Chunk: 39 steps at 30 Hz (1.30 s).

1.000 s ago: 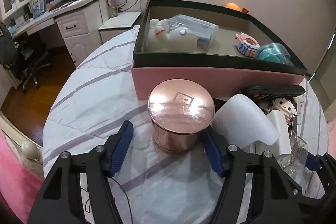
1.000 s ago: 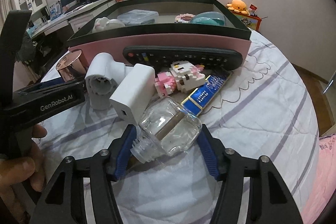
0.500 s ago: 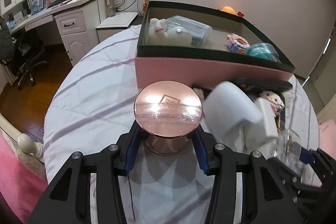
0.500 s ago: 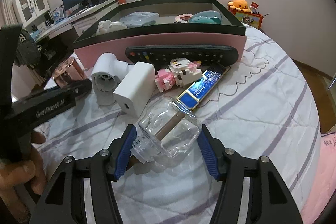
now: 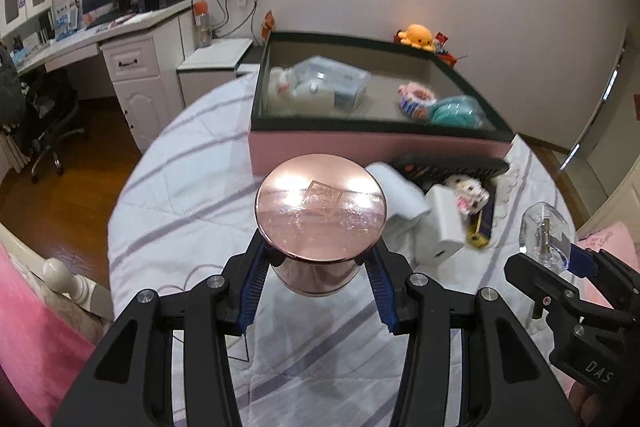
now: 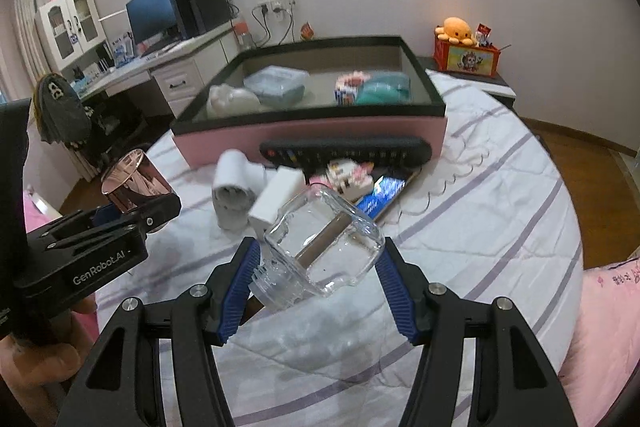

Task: Organize rigid objects
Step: 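Grasp the rose-gold jar with the left gripper while the right grasps the glass bottle, then lower the jar and glass bottle into the pink box and open both grippers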

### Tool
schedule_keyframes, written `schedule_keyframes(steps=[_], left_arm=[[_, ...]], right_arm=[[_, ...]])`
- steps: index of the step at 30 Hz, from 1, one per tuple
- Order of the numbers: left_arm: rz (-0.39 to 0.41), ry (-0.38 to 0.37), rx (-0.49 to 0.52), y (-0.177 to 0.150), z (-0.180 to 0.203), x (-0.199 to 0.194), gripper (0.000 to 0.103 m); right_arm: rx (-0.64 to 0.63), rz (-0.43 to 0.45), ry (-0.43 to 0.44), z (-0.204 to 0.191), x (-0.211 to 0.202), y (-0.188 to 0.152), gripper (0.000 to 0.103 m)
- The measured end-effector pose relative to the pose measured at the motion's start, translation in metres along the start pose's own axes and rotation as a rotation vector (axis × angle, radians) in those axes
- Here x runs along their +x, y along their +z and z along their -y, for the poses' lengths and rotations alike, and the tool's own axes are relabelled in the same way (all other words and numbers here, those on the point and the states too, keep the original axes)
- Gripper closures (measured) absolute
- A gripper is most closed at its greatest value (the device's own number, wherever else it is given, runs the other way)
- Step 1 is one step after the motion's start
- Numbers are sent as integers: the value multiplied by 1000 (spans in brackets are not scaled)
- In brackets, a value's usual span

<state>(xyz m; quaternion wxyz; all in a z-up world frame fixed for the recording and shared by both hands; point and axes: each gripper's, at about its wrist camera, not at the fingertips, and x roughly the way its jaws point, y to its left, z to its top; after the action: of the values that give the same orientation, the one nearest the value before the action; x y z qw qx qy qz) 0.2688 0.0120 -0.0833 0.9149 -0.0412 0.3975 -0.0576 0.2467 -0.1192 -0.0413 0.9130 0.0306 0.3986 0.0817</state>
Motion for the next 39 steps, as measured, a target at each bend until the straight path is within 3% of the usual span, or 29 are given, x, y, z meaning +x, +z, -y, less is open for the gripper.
schedule_keyframes(steps=[8,17,26,35,36,38,39], left_arm=[[62,-6,17,41,5,-12,55],[98,-22,54,110,23,15,55],[53,-4,69,146,36,77,55],[-52,9,93,148,42,130,55],[-64,15,98,147,43,134,53],[-70,25,103,146,44,136,41],[-61,30,100,146,44,135,28]], right_arm=[[-6,55,17,5,-9,33,42],[-36,126,5,22,13,110,42],[-48,74,-11,39,82,161,42],[-65,-41,-22,55,139,172,42],[-68,-50,-24,55,142,172,42],[-77,-71,-30,56,148,172,41],[-77,-75,-31,56,149,172,41]])
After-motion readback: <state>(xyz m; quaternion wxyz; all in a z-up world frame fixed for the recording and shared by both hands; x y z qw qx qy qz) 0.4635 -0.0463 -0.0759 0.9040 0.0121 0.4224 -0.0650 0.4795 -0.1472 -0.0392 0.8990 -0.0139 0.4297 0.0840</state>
